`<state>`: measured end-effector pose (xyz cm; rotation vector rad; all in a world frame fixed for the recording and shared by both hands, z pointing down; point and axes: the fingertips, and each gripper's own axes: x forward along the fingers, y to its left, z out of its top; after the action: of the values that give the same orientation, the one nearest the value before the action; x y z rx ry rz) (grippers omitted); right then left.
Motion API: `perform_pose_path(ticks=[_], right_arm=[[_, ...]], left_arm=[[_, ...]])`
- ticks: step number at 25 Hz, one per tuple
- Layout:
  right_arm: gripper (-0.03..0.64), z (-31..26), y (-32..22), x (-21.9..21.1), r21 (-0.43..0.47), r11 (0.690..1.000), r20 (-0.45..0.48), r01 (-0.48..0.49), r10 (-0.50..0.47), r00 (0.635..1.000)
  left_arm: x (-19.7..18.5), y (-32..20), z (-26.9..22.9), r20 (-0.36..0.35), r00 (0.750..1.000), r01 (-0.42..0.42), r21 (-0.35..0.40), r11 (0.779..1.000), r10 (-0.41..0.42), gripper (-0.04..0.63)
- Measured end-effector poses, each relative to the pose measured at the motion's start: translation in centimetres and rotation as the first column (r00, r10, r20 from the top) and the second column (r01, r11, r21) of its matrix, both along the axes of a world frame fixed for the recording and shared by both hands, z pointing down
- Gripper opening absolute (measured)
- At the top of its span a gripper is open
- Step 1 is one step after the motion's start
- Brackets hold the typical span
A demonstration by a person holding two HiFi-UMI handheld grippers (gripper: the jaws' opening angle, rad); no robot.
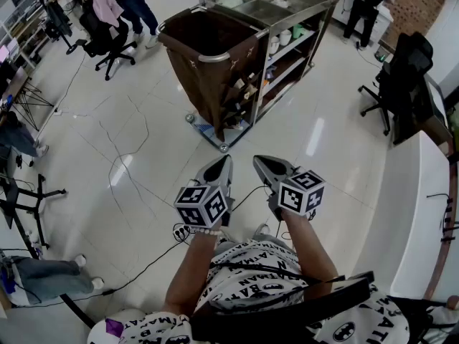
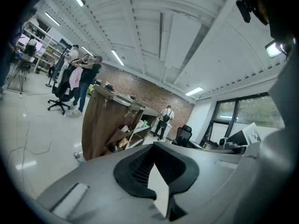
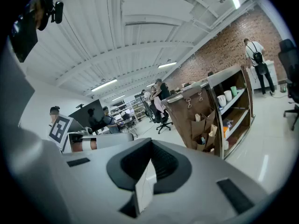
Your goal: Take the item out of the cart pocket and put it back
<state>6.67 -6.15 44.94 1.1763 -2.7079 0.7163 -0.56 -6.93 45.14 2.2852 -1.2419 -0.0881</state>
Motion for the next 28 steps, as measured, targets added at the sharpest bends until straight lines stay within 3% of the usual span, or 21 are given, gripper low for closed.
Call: perform_pose_path(ticks=[8, 12, 15, 22, 28], right_arm=[[0.003, 0.4, -1.0, 0.1, 0.009, 0.998, -0.01, -0.054, 0.054, 0.998], [0.043, 0.5, -0.9, 0.1, 0.026, 0.993, -0.052, -0.112, 0.113, 0.992], [0.199, 0.7, -1.2, 0.3, 0.037, 0.987, -0.07, -0.158, 0.16, 0.985], [0.237, 1.7, -2.1, 2.1, 0.038, 0.961, -0.082, -0.274, 0.276, 0.958], [0.256, 2.0, -7.0, 3.4, 0.05, 0.951, -0.071, -0.306, 0.309, 0.948]], left_arm=[[-1.3, -0.5, 0.5, 0.005, 1.0, 0.001, -0.005, 1.0, -0.001, 0.0], [-2.7, 0.3, 0.7, 0.002, 1.0, -0.004, -0.008, 1.0, 0.004, 0.0], [-3.3, 0.8, 1.5, 0.008, 1.0, -0.024, -0.018, 1.0, 0.025, 0.0], [-3.3, 0.8, 3.0, 0.018, 0.997, -0.077, -0.049, 0.996, 0.078, 0.0], [-2.4, -2.7, 2.5, 0.035, 0.994, -0.1, -0.031, 0.994, 0.101, 0.0]])
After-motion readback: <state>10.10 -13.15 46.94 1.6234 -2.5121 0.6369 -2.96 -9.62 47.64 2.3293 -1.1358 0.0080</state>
